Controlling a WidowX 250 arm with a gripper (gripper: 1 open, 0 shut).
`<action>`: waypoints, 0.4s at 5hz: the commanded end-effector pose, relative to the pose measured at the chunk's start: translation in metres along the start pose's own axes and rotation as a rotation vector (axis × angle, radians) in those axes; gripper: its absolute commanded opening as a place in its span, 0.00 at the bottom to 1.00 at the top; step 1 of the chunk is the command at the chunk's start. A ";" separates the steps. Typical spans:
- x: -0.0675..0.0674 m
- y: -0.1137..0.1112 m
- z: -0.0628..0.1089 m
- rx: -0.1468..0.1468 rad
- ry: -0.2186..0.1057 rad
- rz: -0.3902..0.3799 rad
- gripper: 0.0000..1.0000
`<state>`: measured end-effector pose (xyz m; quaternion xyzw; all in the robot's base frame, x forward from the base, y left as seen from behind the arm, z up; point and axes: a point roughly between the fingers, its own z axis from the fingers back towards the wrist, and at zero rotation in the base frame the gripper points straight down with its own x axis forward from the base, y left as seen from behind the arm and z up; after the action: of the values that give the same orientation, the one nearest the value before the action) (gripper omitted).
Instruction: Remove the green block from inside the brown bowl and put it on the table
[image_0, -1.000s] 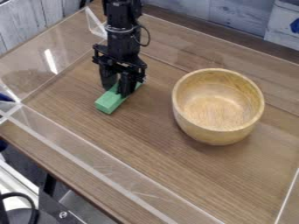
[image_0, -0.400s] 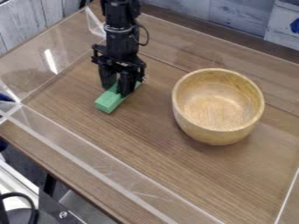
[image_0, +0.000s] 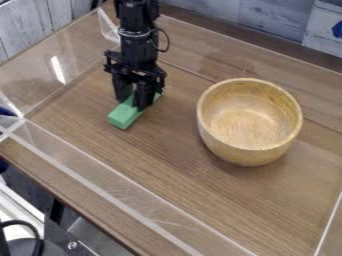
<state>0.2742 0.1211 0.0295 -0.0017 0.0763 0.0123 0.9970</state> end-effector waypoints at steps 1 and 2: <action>0.002 0.006 0.004 0.003 -0.024 0.019 0.00; 0.002 0.007 0.001 -0.002 -0.020 0.022 0.00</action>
<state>0.2739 0.1215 0.0270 -0.0056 0.0782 0.0146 0.9968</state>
